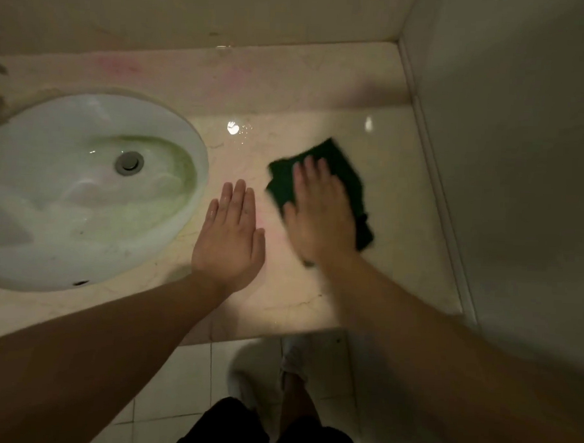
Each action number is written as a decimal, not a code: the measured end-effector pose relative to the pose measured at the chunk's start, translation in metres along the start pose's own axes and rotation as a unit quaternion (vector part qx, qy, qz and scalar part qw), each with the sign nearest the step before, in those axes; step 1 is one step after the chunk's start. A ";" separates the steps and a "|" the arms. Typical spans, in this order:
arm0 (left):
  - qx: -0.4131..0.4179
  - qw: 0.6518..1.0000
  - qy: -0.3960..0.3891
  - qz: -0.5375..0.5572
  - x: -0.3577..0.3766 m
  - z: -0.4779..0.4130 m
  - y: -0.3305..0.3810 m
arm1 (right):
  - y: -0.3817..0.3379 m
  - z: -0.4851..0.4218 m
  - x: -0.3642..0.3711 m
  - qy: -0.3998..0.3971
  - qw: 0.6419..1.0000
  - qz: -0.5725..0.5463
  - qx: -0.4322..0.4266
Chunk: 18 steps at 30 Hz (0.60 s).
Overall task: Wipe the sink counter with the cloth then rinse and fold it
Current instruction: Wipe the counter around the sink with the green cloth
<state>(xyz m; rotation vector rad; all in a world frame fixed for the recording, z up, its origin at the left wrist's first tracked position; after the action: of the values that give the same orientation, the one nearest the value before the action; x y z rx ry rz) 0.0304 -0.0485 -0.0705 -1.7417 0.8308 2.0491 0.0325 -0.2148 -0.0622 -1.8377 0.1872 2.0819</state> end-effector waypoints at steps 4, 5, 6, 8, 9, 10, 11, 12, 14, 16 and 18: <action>0.009 1.000 0.008 -0.005 -0.003 0.002 0.002 | -0.003 0.120 0.016 -0.036 0.999 -0.022 -0.006; 0.007 1.000 0.005 -0.001 -0.004 0.003 0.002 | 0.009 0.135 0.019 -0.040 0.999 -0.011 0.013; 0.004 1.000 0.008 0.003 -0.004 0.004 0.002 | 0.027 0.141 0.020 -0.026 0.999 -0.001 0.046; 0.002 1.000 0.014 0.005 -0.004 0.003 0.003 | 0.076 0.133 0.015 0.020 0.991 0.007 0.132; 0.000 1.000 0.015 0.005 -0.003 0.003 0.003 | 0.101 0.124 0.012 0.034 0.985 0.002 0.168; -0.002 1.000 0.014 0.003 -0.003 0.003 0.004 | 0.121 0.112 0.007 0.034 0.980 -0.006 0.196; -0.004 1.000 0.017 -0.001 -0.001 0.003 0.004 | 0.133 0.099 0.004 0.029 0.976 -0.013 0.216; -0.004 1.000 0.022 -0.002 0.000 0.003 0.004 | 0.135 0.083 0.003 0.026 0.972 -0.018 0.233; -0.003 1.000 0.026 -0.001 0.001 0.003 0.004 | 0.109 0.051 0.003 0.049 0.963 -0.039 0.264; -0.002 1.000 0.030 -0.004 0.002 0.004 0.003 | 0.062 0.034 0.008 0.069 0.964 -0.047 0.252; 0.005 0.999 0.031 -0.007 0.003 0.004 0.002 | 0.013 0.048 0.016 0.072 0.977 -0.046 0.196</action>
<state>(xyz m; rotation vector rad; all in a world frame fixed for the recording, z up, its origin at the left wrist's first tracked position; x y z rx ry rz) 0.0255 -0.0481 -0.0722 -1.8083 0.8436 1.9880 -0.0186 -0.2081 -0.0729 -1.7139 0.5020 1.7029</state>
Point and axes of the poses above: each hand's wrist, its own z-axis away from the middle knuckle, its own x-axis out of the palm, y = z × x, the point moved 1 cm from there along -z, towards the middle knuckle, and after that the axes turned 14 degrees about x, right-handed, at the moved point
